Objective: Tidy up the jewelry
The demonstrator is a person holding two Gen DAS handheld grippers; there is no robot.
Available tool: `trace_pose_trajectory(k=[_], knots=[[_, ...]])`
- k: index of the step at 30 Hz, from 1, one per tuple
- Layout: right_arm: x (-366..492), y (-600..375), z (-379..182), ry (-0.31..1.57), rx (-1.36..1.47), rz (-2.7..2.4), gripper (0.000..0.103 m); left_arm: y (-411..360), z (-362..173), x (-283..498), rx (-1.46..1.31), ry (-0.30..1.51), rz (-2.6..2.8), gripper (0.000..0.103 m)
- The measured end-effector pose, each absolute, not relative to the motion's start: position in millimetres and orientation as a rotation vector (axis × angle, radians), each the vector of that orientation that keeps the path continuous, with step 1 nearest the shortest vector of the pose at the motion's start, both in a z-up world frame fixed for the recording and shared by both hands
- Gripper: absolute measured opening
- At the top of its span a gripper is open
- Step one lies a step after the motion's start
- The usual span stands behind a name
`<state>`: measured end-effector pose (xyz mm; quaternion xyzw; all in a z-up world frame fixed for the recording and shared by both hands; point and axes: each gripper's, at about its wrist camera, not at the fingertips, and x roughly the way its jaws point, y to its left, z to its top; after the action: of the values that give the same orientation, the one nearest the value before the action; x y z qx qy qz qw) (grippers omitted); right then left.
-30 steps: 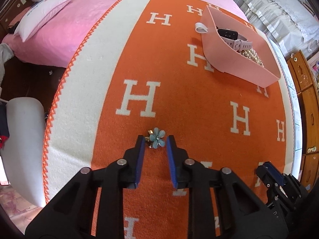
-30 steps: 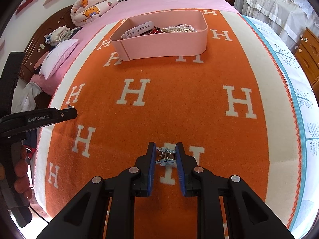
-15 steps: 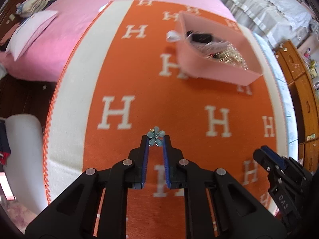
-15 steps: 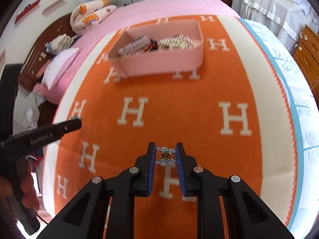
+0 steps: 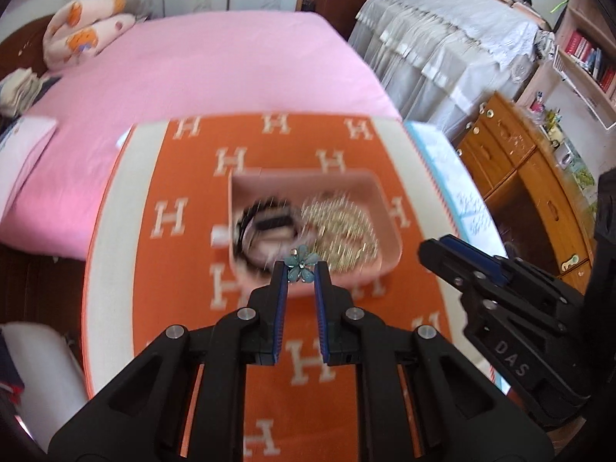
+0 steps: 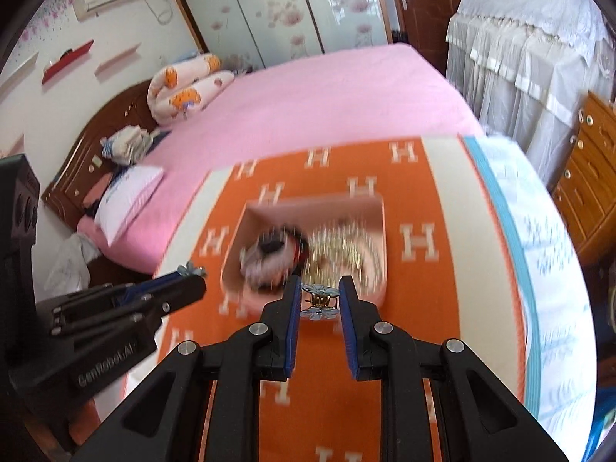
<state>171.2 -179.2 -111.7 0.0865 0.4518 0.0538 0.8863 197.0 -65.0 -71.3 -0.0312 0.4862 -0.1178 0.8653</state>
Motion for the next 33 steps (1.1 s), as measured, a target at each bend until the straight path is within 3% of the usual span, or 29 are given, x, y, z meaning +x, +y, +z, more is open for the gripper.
trace_pose_trajectory(k=[9, 11, 13, 16, 18, 24, 29, 33], knots=[[242, -187, -113, 0.992, 0.221, 0.124, 0.021, -82, -71, 250, -0.007, 1.028, -0.249, 0.012], [249, -190, -119, 1.005, 0.231, 0.12, 0.028, -83, -75, 254, -0.004, 1.043, -0.252, 0.018], [252, -192, -123, 1.011, 0.232, 0.111, 0.036, -82, -78, 255, -0.004, 1.049, -0.247, 0.044], [250, -198, -131, 1.016, 0.239, 0.092, 0.037, -78, -83, 254, -0.01, 1.043, -0.231, 0.064], [249, -202, -137, 1.026, 0.255, 0.086, 0.037, -74, -86, 254, -0.026, 1.053, -0.228, 0.072], [238, -204, -146, 1.047, 0.247, 0.064, 0.039, -69, -93, 246, -0.019, 1.061, -0.187, 0.077], [219, -203, -148, 1.042, 0.244, 0.023, 0.057, -66, -95, 229, -0.022, 1.059, -0.157, 0.08], [193, -203, -152, 1.043, 0.229, -0.007, 0.064, -60, -102, 207, -0.042, 1.073, -0.137, 0.081]])
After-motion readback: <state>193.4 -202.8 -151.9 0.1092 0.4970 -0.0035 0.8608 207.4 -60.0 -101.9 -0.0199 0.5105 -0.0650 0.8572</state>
